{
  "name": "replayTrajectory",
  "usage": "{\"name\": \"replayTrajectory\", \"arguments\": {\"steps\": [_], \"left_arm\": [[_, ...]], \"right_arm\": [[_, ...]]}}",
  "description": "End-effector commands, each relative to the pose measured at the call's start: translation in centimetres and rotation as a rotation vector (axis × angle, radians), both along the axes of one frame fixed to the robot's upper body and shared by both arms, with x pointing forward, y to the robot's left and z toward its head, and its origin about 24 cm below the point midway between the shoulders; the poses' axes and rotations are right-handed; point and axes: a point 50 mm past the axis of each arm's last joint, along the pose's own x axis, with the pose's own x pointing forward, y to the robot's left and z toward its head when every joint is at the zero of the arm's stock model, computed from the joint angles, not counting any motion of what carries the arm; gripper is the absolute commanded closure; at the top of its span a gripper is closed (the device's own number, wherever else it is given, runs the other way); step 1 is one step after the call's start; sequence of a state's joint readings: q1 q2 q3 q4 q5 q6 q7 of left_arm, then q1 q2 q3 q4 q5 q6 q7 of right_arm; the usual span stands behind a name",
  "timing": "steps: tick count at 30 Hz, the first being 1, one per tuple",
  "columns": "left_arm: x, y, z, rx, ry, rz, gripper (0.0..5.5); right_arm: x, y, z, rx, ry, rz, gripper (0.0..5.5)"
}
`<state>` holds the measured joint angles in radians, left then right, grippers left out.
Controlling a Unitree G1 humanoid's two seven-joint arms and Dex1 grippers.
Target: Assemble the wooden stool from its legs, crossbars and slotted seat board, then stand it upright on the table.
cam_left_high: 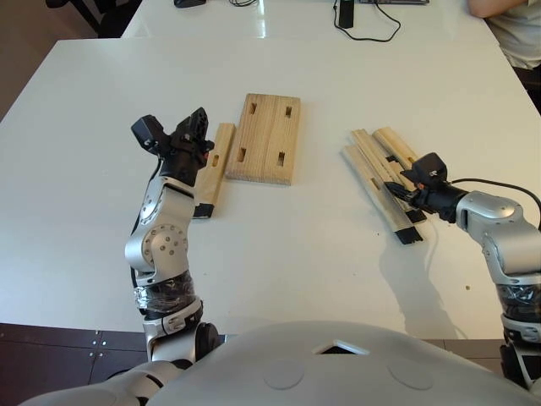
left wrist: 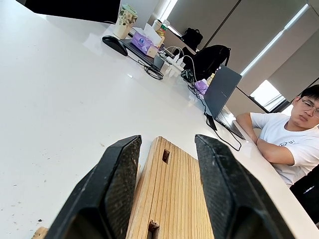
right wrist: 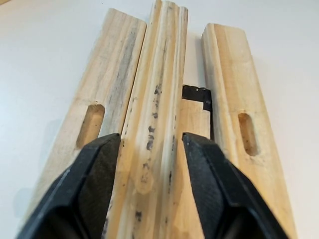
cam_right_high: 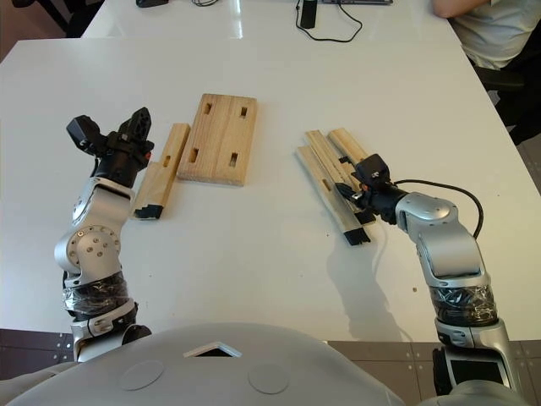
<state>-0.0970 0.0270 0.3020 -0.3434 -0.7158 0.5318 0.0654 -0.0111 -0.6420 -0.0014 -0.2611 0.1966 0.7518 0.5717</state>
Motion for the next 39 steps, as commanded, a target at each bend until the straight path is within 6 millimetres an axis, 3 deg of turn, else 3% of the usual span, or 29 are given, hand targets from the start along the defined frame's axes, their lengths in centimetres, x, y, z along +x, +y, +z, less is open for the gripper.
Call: {"name": "replayTrajectory", "arguments": {"steps": [1,5,10,15,18,23,39], "left_arm": [[-0.2,-0.1,0.0,0.002,-0.001,0.002,3.50],[-0.3,-0.1,0.0,0.002,-0.002,0.003,3.50],[-0.3,-0.1,0.0,0.002,-0.002,0.003,3.50],[-0.3,-0.1,0.0,0.003,-0.005,0.006,3.50],[-0.3,-0.1,0.0,0.003,-0.004,0.006,3.50],[-0.2,-0.1,-0.1,0.001,-0.008,0.005,3.50],[-0.1,-0.2,-0.1,0.000,-0.005,0.004,3.50]], "right_arm": [[-0.9,0.0,-0.8,-0.016,0.044,0.013,3.19],[-1.7,1.0,-1.2,0.007,0.071,0.051,3.44],[-2.1,2.6,-0.9,0.054,0.073,0.075,4.40],[-1.6,2.7,-0.5,0.046,0.033,0.045,4.40],[-0.5,2.0,0.8,0.085,-0.042,-0.001,4.40],[0.1,0.9,1.6,0.135,-0.075,-0.022,3.71],[-0.8,-0.1,-1.5,0.064,0.017,-0.062,1.47]]}}
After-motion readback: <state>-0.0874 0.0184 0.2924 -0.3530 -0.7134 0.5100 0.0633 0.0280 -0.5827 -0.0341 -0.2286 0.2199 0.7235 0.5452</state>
